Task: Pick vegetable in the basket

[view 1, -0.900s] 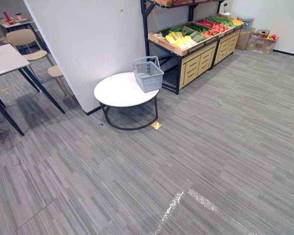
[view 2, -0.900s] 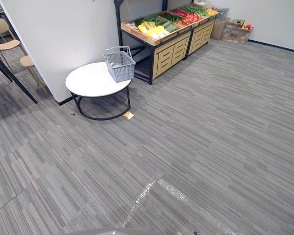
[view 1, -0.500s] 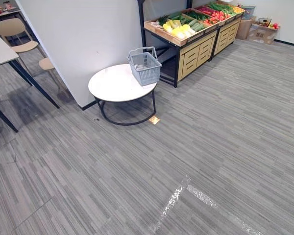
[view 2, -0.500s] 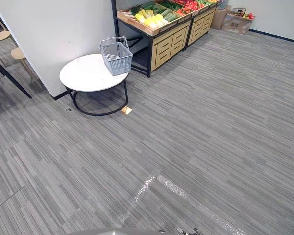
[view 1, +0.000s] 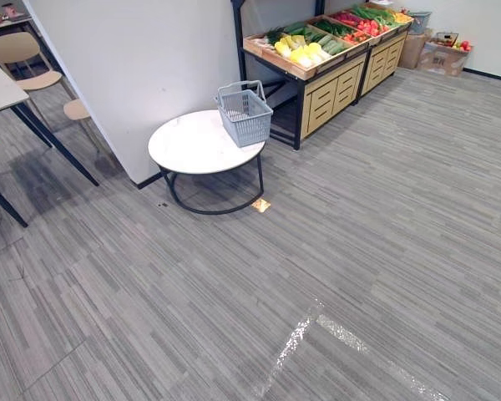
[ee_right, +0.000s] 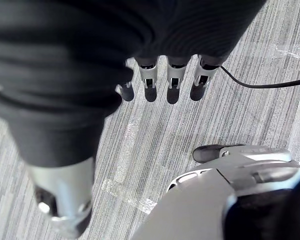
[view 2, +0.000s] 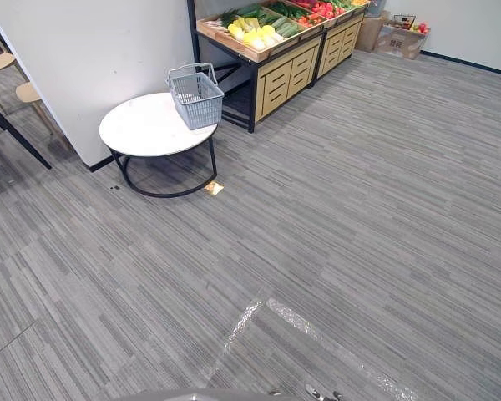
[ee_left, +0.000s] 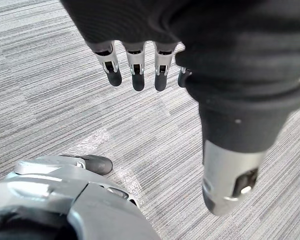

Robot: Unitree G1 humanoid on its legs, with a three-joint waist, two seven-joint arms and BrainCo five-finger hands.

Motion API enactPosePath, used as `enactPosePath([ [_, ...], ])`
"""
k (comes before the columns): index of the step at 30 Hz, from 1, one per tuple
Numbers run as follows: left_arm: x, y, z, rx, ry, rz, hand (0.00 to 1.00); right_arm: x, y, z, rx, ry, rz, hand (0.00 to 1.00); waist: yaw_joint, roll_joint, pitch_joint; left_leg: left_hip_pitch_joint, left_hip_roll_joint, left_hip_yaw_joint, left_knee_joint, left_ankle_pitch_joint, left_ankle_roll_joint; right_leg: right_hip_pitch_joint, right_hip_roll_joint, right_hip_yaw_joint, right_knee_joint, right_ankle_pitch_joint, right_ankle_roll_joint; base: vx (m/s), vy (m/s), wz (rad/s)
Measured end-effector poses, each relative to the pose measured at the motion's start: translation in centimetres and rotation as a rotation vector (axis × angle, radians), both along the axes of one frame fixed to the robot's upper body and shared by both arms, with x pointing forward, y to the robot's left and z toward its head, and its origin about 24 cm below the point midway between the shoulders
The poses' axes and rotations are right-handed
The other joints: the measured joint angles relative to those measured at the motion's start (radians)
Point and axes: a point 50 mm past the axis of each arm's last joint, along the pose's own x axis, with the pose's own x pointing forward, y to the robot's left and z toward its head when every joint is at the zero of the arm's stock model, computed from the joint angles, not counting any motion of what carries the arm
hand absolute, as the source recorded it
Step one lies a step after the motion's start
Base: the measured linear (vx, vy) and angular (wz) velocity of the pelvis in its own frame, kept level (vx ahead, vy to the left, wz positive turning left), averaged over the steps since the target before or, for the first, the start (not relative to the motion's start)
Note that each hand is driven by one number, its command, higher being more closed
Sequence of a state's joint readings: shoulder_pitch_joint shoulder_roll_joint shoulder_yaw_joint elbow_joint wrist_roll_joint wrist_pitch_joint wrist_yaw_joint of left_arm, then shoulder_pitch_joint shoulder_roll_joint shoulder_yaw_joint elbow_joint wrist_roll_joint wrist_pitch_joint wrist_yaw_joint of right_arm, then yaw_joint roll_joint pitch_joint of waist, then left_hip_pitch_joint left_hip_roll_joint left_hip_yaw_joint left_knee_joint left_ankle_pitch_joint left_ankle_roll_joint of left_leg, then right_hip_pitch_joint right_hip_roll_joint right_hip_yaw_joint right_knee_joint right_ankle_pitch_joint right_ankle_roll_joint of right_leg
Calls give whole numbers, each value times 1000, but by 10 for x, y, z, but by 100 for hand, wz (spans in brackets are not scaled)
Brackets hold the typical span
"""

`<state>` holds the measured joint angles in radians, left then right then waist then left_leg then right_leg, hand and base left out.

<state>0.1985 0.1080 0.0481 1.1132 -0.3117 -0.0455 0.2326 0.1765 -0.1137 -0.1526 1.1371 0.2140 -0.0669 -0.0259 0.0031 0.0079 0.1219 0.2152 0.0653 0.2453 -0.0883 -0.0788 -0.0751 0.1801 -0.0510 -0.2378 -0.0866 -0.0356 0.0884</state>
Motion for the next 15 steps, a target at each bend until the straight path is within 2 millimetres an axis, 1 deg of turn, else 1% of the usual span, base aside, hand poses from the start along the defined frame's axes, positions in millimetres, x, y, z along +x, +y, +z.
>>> enactPosePath([
  [15,-1,0,0,4,14,3,0,-1,0,0,-3,13,-13,0,0,-6,3,6,-1,0,-3,0,0,6,0,-2,-3,0,0,0,0,0],
])
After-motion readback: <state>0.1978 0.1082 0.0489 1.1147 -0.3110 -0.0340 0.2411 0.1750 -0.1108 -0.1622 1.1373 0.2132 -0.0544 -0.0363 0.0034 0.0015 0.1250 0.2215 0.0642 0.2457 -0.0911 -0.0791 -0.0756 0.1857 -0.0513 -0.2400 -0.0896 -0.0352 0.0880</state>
